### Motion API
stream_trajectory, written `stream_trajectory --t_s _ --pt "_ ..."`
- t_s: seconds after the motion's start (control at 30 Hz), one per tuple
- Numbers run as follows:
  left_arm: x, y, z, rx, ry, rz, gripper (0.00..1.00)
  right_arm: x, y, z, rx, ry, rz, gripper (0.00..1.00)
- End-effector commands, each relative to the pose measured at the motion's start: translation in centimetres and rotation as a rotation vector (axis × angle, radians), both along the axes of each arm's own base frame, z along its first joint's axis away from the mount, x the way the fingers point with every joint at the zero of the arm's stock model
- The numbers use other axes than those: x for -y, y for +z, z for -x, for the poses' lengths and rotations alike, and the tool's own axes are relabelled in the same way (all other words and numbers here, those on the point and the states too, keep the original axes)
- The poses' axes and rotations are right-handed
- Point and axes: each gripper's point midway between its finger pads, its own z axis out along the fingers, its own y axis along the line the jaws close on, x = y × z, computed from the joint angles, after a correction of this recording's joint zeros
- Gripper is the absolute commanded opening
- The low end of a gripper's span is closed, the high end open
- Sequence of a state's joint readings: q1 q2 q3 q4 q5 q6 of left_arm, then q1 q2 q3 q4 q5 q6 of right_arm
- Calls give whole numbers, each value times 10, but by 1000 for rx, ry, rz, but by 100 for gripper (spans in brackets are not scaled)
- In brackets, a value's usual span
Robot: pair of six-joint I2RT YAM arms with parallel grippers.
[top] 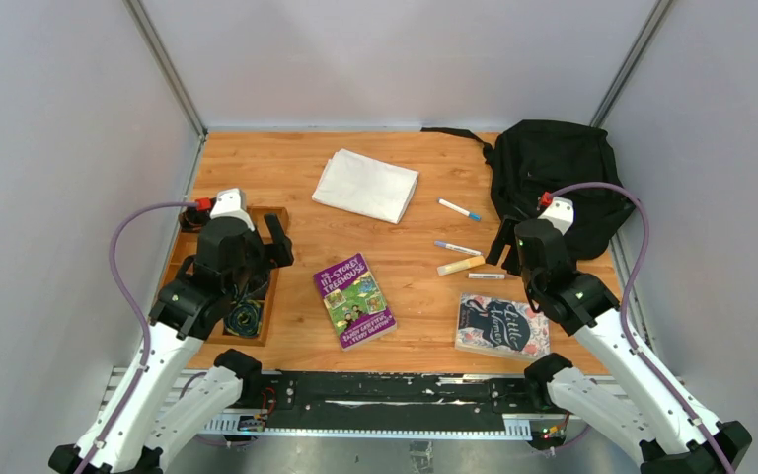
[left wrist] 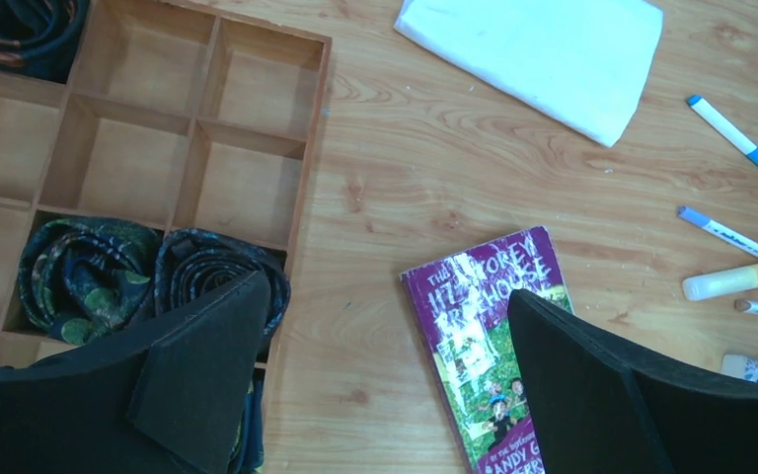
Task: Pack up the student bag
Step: Adjust the student bag at the center of the board.
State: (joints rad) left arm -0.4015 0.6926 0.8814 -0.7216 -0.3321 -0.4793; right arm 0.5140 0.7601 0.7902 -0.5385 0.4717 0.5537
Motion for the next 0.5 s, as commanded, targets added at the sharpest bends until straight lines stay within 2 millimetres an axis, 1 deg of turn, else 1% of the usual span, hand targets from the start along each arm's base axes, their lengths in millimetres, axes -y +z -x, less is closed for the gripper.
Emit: stream_trajectory --t_s 0.0,0.23,0.27,0.3,0.33,0.37,0.47 --pt "6 4 -2 12 -31 11 100 4 7 -1 26 -16 7 82" --pt "25 -4 -3 -12 -120 51 100 13 10 0 38 -29 52 82" --pt "29 -6 -3 -15 -141 62 100 17 11 1 40 -41 68 84" --pt "37 -8 -3 -19 -173 81 100 22 12 2 39 -63 86 89" --pt "48 -10 -2 -22 -227 111 100 30 12 3 39 -94 112 94" --pt "60 -13 -2 -29 -273 140 100 38 11 4 32 -121 139 96" --pt "90 -29 3 -76 -362 172 100 59 3 -2 -49 -166 144 99"
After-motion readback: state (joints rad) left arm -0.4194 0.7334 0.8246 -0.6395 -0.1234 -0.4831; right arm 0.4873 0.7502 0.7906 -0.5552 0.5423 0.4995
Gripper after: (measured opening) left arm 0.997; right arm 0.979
